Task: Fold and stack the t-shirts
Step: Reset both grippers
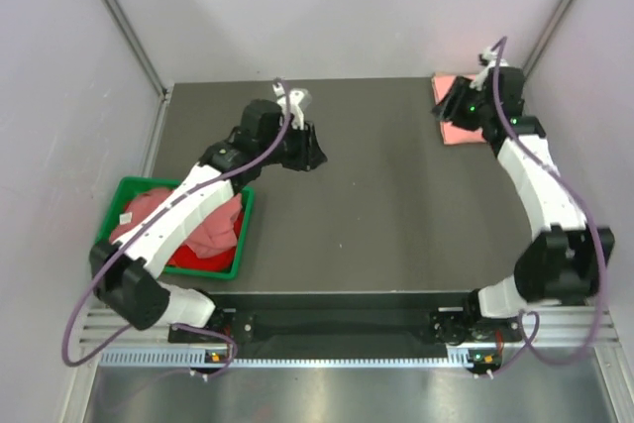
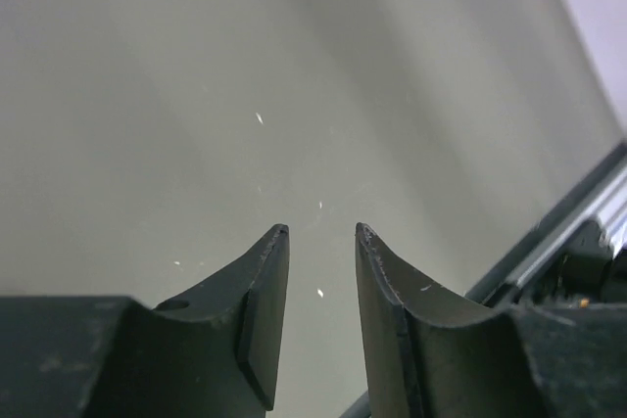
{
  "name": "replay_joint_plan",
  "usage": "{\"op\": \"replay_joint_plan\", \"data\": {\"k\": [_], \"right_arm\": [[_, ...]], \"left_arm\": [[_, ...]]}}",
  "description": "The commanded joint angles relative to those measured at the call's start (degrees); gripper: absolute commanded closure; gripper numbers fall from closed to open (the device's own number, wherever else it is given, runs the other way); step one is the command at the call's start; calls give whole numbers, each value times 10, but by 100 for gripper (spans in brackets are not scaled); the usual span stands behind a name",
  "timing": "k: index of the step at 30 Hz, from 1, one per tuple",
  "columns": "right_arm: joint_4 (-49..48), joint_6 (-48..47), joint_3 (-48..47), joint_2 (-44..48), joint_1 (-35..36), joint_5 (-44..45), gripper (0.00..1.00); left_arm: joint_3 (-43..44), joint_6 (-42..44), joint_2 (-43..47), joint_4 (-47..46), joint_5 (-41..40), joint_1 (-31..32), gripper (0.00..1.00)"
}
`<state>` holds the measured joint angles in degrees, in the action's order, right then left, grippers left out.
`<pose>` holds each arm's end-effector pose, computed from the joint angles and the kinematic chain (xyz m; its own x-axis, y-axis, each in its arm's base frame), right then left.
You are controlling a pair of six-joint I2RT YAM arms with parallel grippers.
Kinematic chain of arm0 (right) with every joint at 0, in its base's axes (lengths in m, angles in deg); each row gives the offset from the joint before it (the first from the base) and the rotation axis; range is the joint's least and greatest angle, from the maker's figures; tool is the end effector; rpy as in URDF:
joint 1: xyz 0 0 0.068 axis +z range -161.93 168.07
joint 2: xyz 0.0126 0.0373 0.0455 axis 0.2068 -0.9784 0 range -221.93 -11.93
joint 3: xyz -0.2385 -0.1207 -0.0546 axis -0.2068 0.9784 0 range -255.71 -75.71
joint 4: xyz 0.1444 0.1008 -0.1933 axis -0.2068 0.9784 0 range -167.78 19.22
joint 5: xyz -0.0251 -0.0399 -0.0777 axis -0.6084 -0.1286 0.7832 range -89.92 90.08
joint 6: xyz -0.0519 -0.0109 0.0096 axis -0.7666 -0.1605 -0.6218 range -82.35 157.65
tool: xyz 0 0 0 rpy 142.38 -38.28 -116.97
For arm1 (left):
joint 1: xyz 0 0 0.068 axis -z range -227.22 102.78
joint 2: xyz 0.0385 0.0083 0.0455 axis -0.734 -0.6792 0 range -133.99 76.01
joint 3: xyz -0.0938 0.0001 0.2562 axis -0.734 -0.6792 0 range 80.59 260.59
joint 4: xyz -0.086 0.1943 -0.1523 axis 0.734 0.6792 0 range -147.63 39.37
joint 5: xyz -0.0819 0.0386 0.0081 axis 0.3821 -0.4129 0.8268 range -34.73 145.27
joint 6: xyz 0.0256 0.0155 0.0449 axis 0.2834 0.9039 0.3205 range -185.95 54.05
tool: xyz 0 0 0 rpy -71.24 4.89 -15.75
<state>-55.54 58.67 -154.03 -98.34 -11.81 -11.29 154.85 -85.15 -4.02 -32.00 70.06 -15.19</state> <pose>0.3485 0.0078 0.3469 -0.5331 0.3504 -0.7700 0.0201 0.9152 0.4025 0.2637 -0.1756 0.3521 -0.6466 0.0294 -0.7623 0.5133 0.7559 -0.4063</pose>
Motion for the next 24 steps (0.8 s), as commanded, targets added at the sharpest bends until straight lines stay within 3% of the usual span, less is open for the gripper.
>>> {"op": "replay_joint_plan", "data": {"k": [1, 2, 6, 9, 10, 16, 24], "right_arm": [[83, 19, 61, 174, 67, -14, 20], [88, 17, 67, 200, 80, -10, 1], [112, 25, 99, 310, 101, -5, 0], [106, 52, 140, 383, 101, -25, 0], [107, 56, 152, 411, 101, -36, 0], [150, 87, 177, 456, 101, -21, 0], [153, 95, 167, 495, 101, 12, 0]], "left_arm": [[13, -13, 88, -25, -87, 1, 60], [8, -10, 101, -22, -92, 1, 60], [-15, -19, 158, 21, -116, 1, 48], [-38, -39, 217, 21, -111, 1, 19], [-59, -43, 232, 8, -107, 1, 2], [-119, -86, 329, -26, -87, 1, 1], [-111, -68, 328, 19, -78, 1, 1]]}}
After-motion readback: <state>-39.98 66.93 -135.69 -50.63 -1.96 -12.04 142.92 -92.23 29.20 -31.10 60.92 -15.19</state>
